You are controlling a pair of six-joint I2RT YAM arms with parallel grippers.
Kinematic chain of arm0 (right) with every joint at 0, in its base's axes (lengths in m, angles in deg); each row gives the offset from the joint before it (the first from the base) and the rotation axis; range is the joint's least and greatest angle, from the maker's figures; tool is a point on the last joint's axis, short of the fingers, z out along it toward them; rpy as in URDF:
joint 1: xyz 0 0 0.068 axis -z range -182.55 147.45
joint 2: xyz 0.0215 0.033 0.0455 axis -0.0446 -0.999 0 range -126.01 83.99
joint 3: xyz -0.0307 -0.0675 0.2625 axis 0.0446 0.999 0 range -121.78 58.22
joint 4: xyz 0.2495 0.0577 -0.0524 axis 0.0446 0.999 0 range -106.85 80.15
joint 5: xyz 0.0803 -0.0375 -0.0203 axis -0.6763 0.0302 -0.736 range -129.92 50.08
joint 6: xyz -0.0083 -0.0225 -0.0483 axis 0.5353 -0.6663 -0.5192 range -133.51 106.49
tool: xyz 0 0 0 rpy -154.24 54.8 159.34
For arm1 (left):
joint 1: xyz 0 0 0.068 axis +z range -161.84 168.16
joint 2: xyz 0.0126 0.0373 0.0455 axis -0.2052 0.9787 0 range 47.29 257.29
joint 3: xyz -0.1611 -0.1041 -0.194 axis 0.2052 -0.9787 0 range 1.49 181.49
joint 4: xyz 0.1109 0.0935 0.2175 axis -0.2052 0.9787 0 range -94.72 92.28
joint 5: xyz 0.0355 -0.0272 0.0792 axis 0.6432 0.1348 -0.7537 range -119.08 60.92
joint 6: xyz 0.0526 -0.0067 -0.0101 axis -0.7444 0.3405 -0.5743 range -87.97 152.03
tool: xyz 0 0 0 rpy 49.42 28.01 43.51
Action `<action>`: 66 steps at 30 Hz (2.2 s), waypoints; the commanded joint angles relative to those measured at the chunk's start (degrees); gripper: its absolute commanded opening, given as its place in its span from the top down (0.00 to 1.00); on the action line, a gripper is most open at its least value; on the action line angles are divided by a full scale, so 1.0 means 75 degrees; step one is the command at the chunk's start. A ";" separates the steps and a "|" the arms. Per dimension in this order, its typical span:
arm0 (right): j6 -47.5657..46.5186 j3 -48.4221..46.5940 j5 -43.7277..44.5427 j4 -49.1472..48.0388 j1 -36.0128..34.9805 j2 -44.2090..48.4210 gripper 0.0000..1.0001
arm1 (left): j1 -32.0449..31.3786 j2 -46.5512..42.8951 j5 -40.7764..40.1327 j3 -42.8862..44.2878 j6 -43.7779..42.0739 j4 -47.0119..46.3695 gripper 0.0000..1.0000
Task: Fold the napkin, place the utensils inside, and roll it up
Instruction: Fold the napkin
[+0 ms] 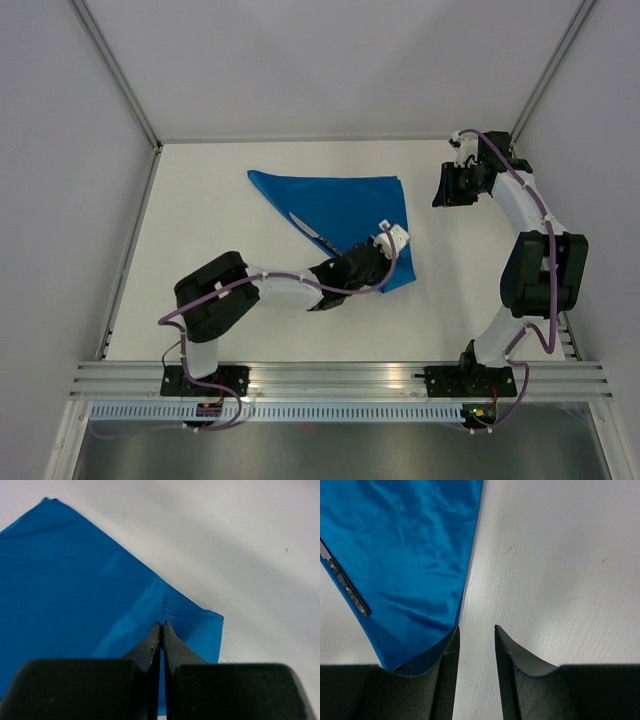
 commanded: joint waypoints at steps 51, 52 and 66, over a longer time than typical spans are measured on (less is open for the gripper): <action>-0.0078 0.0083 -0.0126 -0.0090 -0.0016 0.0191 0.60 | 0.5897 -0.0405 0.2351 -0.0452 0.5008 0.1426 0.98; -0.0078 0.0083 -0.0126 -0.0090 -0.0027 0.0179 0.60 | 0.5920 -0.0347 0.2421 -0.0417 0.5020 0.1450 0.98; -0.0136 0.0083 -0.0033 -0.0102 -0.0133 0.0144 0.60 | 0.6283 0.0157 0.2925 0.0309 0.5043 0.1848 0.97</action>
